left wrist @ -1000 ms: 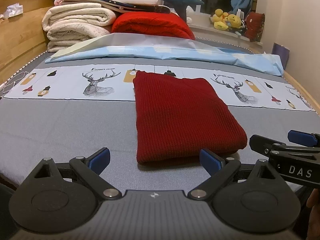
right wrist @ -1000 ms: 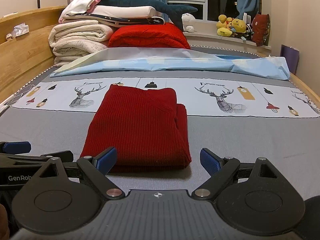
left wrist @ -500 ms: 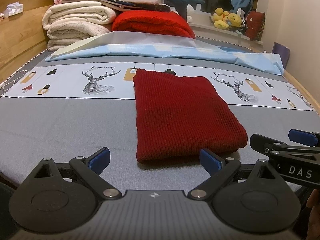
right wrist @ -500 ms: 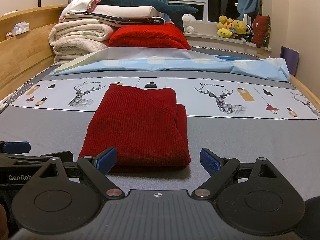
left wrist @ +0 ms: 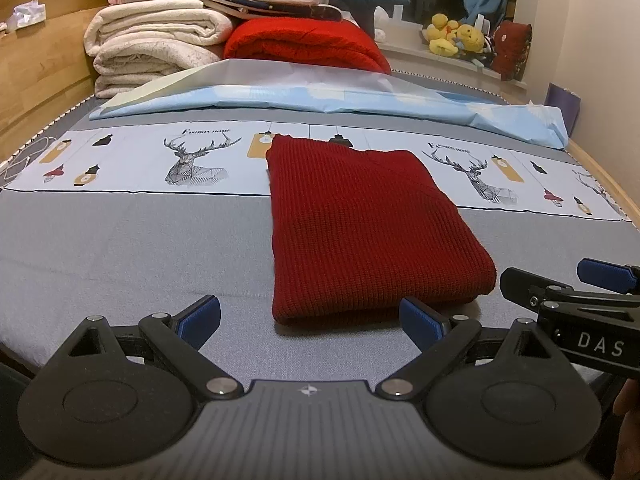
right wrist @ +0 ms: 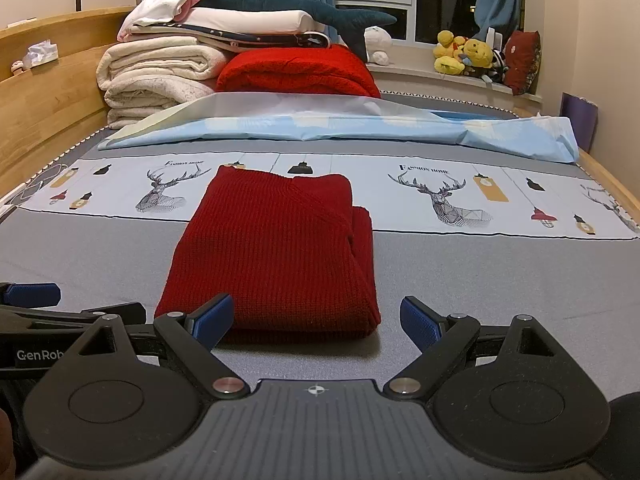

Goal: Fold small clothes

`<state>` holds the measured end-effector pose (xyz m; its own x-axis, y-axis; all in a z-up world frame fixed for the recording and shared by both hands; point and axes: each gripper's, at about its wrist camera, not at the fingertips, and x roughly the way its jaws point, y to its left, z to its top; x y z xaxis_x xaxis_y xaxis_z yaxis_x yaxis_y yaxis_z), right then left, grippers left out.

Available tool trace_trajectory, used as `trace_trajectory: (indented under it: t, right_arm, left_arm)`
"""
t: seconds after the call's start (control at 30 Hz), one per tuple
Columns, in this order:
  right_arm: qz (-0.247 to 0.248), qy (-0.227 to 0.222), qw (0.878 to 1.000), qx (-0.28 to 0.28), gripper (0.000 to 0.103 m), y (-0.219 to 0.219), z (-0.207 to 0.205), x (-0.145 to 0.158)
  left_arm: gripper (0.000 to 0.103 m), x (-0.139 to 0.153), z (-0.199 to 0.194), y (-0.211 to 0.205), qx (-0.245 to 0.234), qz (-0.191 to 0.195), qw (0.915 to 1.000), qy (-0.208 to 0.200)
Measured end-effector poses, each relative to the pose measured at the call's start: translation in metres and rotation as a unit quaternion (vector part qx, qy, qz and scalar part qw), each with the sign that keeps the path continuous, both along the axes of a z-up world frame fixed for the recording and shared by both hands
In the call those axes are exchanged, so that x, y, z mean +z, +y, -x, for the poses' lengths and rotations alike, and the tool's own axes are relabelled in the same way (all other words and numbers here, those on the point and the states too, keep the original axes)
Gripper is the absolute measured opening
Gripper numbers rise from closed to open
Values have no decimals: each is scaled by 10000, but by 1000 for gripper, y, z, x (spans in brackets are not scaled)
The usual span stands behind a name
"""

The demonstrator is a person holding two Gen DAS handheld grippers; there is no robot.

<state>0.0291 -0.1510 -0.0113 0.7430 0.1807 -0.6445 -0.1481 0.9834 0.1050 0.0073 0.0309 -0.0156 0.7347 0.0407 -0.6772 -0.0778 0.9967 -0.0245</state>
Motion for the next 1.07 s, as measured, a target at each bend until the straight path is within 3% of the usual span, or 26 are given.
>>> trace_trajectory:
  t: [1.07]
  right_arm:
    - [-1,2,10000,21,90,-3,0,0]
  left_arm:
    - [97,0,-1,-1,21,22,10000,16]
